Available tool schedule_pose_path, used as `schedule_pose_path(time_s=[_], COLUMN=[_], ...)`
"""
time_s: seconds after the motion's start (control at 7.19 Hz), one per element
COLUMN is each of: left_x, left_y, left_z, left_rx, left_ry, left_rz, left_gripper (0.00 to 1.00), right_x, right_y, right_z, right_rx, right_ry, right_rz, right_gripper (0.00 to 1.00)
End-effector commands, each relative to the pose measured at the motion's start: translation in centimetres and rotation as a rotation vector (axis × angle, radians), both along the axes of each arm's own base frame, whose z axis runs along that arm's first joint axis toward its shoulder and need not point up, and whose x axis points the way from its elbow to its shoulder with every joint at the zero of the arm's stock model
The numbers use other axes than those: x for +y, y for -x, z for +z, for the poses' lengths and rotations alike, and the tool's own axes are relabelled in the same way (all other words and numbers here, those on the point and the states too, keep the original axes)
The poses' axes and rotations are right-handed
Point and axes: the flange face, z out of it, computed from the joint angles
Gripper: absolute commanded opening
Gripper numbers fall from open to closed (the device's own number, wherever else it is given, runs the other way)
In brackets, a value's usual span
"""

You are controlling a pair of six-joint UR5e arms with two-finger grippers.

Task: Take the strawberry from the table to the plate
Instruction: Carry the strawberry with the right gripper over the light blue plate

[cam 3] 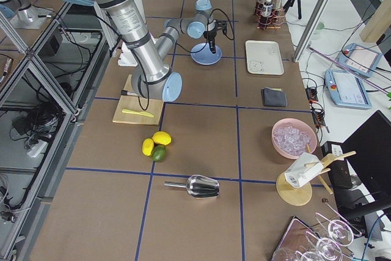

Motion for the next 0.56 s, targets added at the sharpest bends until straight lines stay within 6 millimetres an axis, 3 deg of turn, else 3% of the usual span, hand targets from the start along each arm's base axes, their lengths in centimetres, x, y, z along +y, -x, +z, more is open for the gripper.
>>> schedule_pose_path(time_s=[0.0, 0.42], left_x=[0.0, 0.0], left_y=[0.0, 0.0], left_z=[-0.1, -0.2], left_rx=[0.001, 0.001], left_ry=[-0.001, -0.005], left_rz=[0.000, 0.000], left_gripper=[1.00, 1.00], right_x=[2.1, 2.2], right_y=[4.9, 6.6], right_z=[-0.1, 1.6], right_rx=[0.040, 0.080], right_ry=[0.009, 0.020], right_rz=[0.036, 0.033], right_gripper=[0.00, 0.00])
